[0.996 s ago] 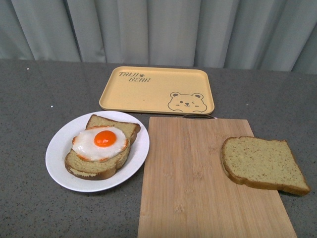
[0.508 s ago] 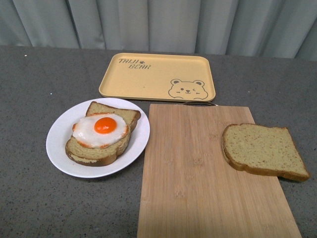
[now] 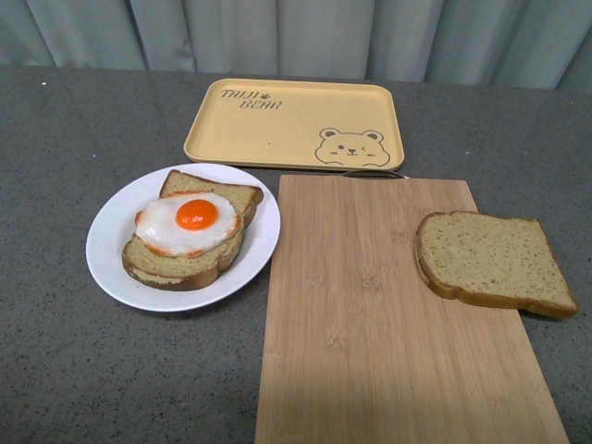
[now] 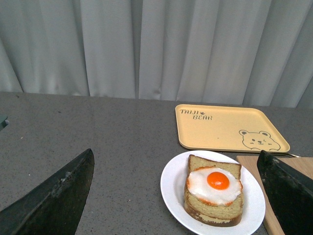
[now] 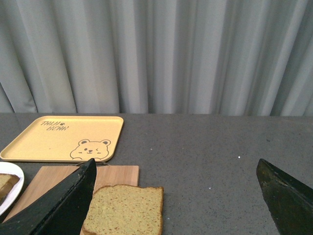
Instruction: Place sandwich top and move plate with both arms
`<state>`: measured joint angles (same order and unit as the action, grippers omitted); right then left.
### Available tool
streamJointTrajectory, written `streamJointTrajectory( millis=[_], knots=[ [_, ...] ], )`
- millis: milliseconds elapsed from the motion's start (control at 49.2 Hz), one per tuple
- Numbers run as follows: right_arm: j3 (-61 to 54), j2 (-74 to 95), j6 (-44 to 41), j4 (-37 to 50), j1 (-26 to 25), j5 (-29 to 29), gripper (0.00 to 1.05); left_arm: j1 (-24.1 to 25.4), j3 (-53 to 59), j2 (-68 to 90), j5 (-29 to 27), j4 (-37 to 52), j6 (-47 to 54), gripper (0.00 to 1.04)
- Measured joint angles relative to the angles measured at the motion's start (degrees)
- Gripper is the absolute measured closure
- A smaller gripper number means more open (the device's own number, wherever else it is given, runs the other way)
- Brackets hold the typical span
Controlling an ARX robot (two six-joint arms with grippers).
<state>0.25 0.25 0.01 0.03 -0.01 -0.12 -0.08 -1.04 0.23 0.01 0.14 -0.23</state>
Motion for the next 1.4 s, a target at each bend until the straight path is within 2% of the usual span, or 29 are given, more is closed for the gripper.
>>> streamJointTrajectory(
  millis=[142,183,203,244,325,427,488,590,712,773,956,1037,1240,1403],
  knots=[
    [0.0,0.0,0.0,0.0,0.0,0.0,0.09,0.0,0.0,0.0,0.0,0.0,0.0,0.07],
    [0.5,1.2,-2.5,-1.3,1.4,4.7,0.09,0.0,0.0,0.0,0.0,0.0,0.0,0.07],
    [1.0,3.7,-5.3,-1.1,1.9,9.3,0.09,0.0,0.0,0.0,0.0,0.0,0.0,0.07],
    [2.0,9.1,-7.7,0.5,0.9,10.3,0.09,0.0,0.0,0.0,0.0,0.0,0.0,0.07],
    [3.2,18.1,-8.8,5.9,-2.2,6.4,0.09,0.0,0.0,0.0,0.0,0.0,0.0,0.07],
    [6.2,33.7,-8.7,15.4,-7.3,-2.4,0.09,0.0,0.0,0.0,0.0,0.0,0.0,0.07],
    [8.5,41.0,-7.6,18.3,-9.9,-6.9,0.09,0.0,0.0,0.0,0.0,0.0,0.0,0.07],
    [14.0,55.2,-4.9,18.9,-14.0,-15.6,0.09,0.0,0.0,0.0,0.0,0.0,0.0,0.07],
    [22.9,75.1,-1.4,13.8,-17.0,-24.1,0.09,0.0,0.0,0.0,0.0,0.0,0.0,0.07],
    [26.3,81.3,-0.2,10.8,-17.4,-25.1,0.09,0.0,0.0,0.0,0.0,0.0,0.0,0.07],
    [34.7,98.0,1.7,3.4,-18.1,-33.2,0.09,0.0,0.0,0.0,0.0,0.0,0.0,0.07],
    [37.9,103.5,1.3,1.7,-18.2,-34.2,0.09,0.0,0.0,0.0,0.0,0.0,0.0,0.07],
    [41.9,111.4,2.0,3.0,-17.4,-34.2,0.09,0.0,0.0,0.0,0.0,0.0,0.0,0.07],
    [43.7,116.7,4.8,7.4,-15.0,-34.9,0.12,0.0,0.0,0.0,0.0,0.0,0.0,0.07]
  ],
)
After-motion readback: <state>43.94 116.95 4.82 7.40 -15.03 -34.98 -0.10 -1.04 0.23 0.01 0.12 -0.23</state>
